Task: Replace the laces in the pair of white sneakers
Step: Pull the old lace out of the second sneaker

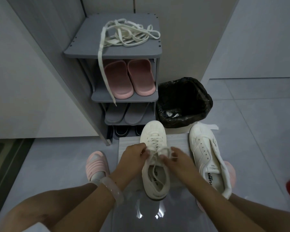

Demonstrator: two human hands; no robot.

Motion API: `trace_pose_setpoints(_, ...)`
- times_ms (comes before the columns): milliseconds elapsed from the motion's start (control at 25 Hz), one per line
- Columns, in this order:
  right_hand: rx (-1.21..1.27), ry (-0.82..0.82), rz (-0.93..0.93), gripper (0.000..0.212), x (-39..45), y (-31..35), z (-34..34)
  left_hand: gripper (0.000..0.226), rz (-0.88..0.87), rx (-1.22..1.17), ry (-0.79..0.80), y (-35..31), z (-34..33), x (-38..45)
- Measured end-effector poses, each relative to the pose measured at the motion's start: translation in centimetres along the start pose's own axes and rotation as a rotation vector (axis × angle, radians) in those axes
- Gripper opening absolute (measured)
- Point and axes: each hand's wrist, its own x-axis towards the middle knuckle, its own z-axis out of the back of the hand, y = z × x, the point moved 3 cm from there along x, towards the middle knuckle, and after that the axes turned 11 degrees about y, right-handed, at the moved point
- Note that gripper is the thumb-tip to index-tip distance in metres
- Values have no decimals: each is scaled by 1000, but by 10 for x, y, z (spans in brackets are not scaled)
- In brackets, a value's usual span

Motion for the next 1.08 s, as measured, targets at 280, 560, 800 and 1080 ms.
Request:
trace_pose_setpoints(280,-482,-106,30,28,4,-16,-17,15,-63,-125,-324,-17,20,0)
trace_pose_setpoints(560,-403,-70,46,24,6,-16,-20,25,55,-48,-40,-8,0,4)
trace_pose_setpoints(800,-467,-84,34,33,4,-17,-26,8,-5,-248,-532,-10,44,2)
trace_pose_setpoints(1080,-466,-88,44,30,5,-16,-25,28,37,-140,-83,-7,3,5)
